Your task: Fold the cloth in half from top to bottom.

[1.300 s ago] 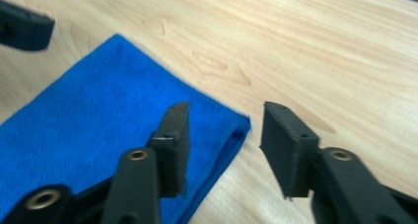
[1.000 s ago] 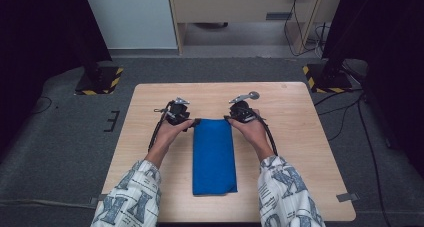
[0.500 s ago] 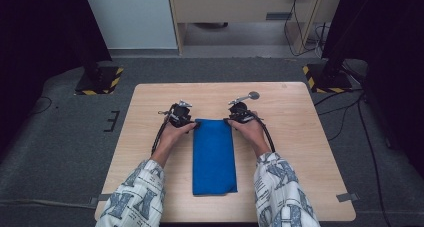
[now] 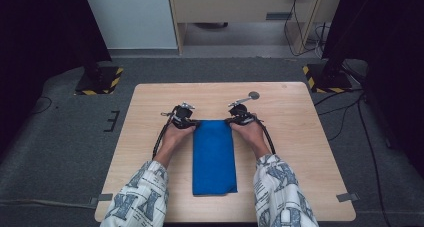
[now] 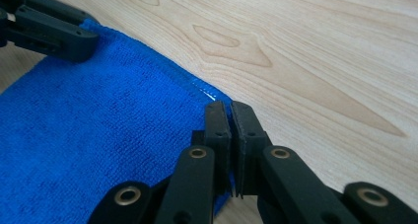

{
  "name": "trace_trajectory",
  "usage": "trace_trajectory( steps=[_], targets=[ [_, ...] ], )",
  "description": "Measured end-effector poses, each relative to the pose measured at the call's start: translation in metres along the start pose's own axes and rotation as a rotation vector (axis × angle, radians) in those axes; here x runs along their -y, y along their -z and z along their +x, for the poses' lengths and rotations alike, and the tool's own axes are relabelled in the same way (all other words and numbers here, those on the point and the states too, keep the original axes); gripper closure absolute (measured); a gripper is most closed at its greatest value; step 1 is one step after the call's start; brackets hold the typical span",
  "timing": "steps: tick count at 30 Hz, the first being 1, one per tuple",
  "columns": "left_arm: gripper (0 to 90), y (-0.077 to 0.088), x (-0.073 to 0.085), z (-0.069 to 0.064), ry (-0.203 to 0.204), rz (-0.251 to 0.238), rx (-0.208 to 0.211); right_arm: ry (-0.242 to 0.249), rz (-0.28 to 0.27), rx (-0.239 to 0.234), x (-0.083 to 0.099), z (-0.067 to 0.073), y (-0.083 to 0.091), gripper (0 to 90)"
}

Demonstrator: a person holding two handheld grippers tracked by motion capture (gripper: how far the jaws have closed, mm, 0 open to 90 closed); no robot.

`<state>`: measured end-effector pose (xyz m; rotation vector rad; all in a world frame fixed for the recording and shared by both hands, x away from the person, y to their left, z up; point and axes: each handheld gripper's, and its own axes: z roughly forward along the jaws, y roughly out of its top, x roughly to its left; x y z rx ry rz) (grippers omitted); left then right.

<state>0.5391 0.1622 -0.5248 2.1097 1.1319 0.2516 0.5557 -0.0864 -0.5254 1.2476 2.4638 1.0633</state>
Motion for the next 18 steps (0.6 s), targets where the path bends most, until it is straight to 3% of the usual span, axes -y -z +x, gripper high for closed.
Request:
trace_trajectory(
  steps=[7,11,18],
  targets=[
    [86.8,0.007,-0.004,-0.003,0.016,-0.055,0.014,-0.006,-0.034,-0.003,-0.005,-0.001,0.011,87.6],
    [86.8,0.017,-0.012,-0.006,0.007,-0.104,0.008,-0.010,-0.058,-0.002,-0.009,-0.003,0.020,87.7],
    [86.7,0.028,-0.020,-0.008,-0.005,-0.149,0.007,0.001,-0.103,-0.001,-0.019,-0.002,0.033,87.7]
  ],
)
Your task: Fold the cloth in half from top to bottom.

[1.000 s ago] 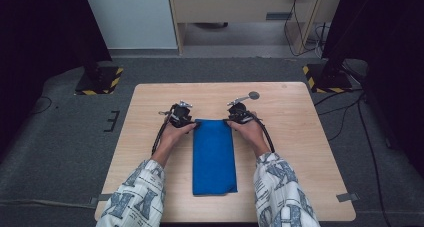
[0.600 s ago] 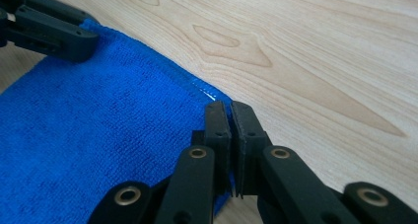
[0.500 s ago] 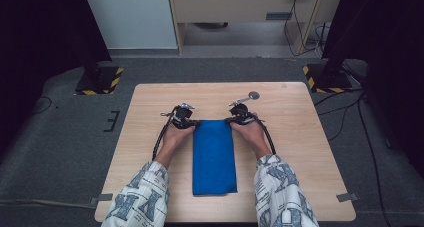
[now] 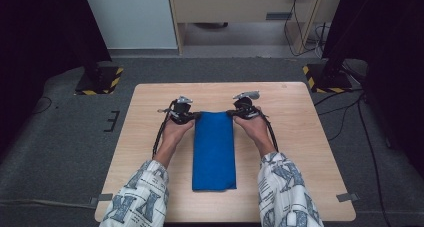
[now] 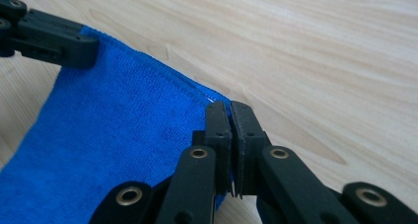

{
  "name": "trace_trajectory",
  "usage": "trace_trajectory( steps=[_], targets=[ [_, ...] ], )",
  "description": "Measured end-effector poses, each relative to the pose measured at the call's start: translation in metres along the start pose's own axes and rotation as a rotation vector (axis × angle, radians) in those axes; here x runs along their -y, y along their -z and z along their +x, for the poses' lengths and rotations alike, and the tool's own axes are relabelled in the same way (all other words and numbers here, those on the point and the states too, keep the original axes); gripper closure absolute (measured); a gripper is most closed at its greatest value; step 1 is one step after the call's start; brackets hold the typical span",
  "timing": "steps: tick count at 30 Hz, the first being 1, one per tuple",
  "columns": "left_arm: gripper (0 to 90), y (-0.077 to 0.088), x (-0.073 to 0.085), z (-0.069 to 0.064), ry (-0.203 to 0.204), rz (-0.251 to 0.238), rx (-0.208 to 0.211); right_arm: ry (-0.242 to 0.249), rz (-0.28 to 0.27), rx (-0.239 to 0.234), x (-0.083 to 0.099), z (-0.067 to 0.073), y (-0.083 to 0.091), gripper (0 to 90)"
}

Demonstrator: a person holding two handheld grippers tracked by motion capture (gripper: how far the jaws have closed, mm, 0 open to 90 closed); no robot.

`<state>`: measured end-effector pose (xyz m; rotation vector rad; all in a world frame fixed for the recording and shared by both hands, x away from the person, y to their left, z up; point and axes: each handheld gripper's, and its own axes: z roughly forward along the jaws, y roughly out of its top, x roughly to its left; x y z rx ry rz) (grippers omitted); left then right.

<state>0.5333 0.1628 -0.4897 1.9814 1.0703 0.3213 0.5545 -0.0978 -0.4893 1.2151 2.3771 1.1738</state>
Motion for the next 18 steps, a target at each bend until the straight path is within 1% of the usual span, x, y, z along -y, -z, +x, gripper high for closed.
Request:
trace_trajectory(
  steps=[3,4,6,8,9,10,12,14,18],
  targets=[
    [86.8,0.003,-0.002,0.001,0.002,-0.017,-0.009,0.006,-0.017,-0.001,-0.004,0.000,0.004,87.7],
    [86.8,0.004,-0.002,0.001,0.002,-0.022,-0.009,0.001,-0.019,-0.004,-0.006,0.001,0.005,87.7],
    [86.8,0.005,-0.005,0.001,-0.010,-0.020,-0.010,0.008,-0.026,-0.003,-0.008,0.001,0.007,87.7],
    [86.8,0.007,-0.009,0.000,-0.016,-0.031,-0.007,0.013,-0.034,-0.002,-0.010,0.000,0.009,87.7],
    [86.8,0.007,-0.011,-0.001,-0.027,-0.029,-0.009,0.010,-0.036,-0.001,-0.011,0.000,0.009,87.7],
    [86.8,0.007,-0.013,-0.002,-0.031,-0.031,-0.011,0.014,-0.043,0.000,-0.013,0.000,0.010,87.7],
    [86.8,0.007,-0.017,-0.001,-0.026,-0.050,-0.011,0.011,-0.060,0.000,-0.015,-0.001,0.012,87.7],
    [86.8,0.008,-0.019,0.002,-0.004,-0.082,0.008,0.009,-0.069,0.001,-0.017,-0.001,0.013,87.8],
    [86.8,0.006,-0.022,0.004,-0.017,-0.075,0.003,0.009,-0.075,0.008,-0.018,-0.005,0.015,87.8]
  ],
)
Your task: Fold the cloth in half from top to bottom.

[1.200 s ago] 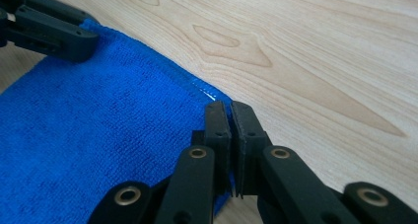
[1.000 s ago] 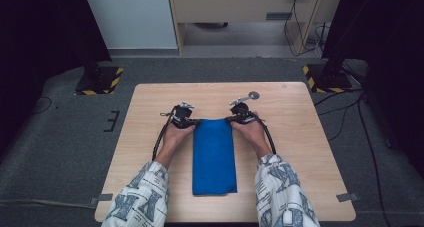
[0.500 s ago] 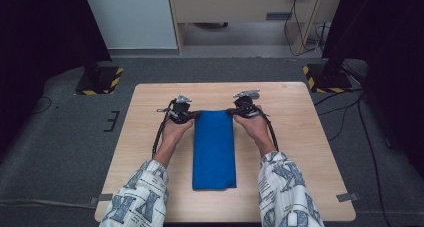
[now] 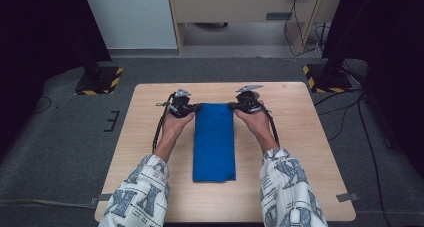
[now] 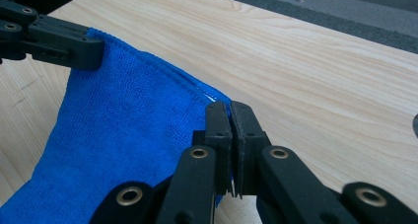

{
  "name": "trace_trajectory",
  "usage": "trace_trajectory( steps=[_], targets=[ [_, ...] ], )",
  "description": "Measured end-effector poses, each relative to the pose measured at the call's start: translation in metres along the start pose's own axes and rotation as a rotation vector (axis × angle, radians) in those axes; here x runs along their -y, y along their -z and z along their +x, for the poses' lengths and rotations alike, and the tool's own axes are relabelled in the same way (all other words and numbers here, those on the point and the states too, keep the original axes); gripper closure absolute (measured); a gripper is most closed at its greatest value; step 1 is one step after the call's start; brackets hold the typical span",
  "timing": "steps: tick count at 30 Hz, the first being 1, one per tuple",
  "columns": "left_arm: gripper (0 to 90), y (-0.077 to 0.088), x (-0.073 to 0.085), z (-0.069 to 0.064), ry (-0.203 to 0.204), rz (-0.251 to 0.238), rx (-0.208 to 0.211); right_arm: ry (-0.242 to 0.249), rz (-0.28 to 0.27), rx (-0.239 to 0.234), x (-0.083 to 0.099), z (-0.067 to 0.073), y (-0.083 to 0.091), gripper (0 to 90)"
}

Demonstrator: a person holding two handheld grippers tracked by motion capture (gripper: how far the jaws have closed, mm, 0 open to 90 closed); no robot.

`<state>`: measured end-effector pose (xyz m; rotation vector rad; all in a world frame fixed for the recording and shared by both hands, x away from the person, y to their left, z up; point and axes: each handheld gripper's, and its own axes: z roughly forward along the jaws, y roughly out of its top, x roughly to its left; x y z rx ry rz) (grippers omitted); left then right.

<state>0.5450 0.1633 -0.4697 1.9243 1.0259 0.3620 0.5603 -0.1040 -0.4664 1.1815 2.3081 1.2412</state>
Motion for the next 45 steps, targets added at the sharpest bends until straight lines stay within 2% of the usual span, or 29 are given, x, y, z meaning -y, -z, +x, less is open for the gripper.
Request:
trace_trajectory(
  steps=[4,7,10,18,29,45],
  targets=[
    [86.8,0.002,-0.006,0.000,-0.017,-0.011,-0.009,-0.004,-0.016,0.003,-0.002,-0.003,0.001,87.7],
    [86.8,0.005,-0.009,0.000,-0.027,-0.025,-0.008,0.021,-0.027,0.002,-0.003,-0.002,0.002,87.8],
    [86.8,0.008,-0.010,-0.001,-0.033,-0.029,-0.009,0.018,-0.043,0.005,-0.004,-0.002,0.004,87.8],
    [87.0,0.015,-0.015,-0.007,-0.049,-0.034,-0.022,0.012,-0.081,0.011,-0.009,0.002,0.015,87.8],
    [87.0,0.025,-0.020,-0.017,-0.080,-0.043,-0.018,0.025,-0.098,0.011,-0.008,0.009,0.027,87.8],
    [87.0,0.035,-0.006,-0.030,-0.112,-0.039,-0.008,0.036,-0.104,-0.005,0.012,0.019,0.039,87.8]
  ],
)
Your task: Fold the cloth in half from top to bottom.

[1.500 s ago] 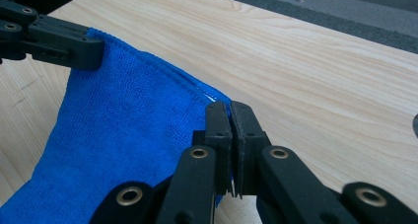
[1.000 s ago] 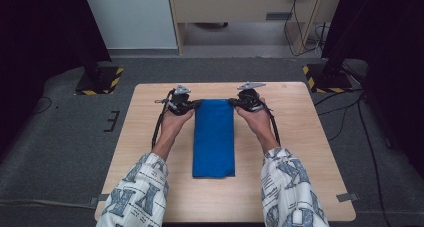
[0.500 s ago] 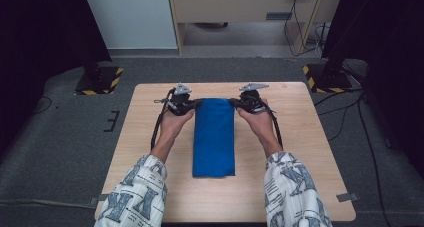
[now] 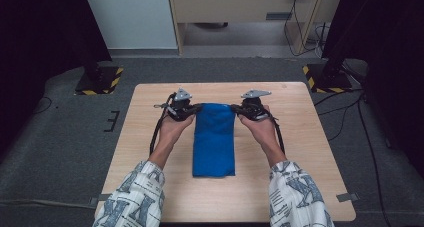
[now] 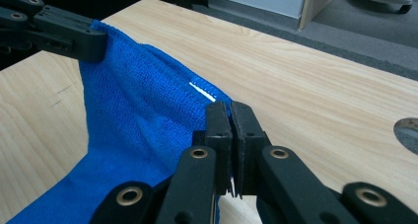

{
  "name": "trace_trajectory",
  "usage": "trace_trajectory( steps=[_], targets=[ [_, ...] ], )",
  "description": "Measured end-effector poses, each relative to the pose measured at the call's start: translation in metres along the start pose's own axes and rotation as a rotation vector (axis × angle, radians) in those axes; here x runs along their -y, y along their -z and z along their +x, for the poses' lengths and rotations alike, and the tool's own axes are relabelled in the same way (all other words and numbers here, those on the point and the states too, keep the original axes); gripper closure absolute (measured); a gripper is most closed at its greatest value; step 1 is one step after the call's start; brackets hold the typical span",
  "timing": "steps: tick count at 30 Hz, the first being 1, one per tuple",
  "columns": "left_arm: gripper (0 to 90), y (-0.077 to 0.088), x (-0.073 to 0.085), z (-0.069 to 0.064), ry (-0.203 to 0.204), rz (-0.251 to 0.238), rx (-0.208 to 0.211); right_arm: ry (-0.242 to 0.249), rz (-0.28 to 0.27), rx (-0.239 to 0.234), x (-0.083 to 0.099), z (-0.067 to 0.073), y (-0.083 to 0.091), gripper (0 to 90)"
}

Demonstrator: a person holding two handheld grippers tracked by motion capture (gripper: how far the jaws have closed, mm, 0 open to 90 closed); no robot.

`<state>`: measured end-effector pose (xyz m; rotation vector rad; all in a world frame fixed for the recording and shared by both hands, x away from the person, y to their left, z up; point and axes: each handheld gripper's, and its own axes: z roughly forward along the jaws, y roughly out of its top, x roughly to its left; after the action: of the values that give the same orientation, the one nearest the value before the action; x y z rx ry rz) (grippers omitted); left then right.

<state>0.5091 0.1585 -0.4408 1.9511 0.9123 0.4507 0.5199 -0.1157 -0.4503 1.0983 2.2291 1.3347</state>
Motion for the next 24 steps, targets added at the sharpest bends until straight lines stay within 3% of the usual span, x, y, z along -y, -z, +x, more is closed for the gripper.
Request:
trace_trajectory(
  steps=[15,24],
  targets=[
    [87.0,0.013,0.011,-0.013,-0.026,0.009,0.014,0.024,0.010,-0.025,0.017,0.016,0.014,87.8],
    [87.0,0.027,0.021,-0.027,-0.062,0.011,0.031,0.030,0.000,-0.053,0.030,0.028,0.030,87.7]
  ],
)
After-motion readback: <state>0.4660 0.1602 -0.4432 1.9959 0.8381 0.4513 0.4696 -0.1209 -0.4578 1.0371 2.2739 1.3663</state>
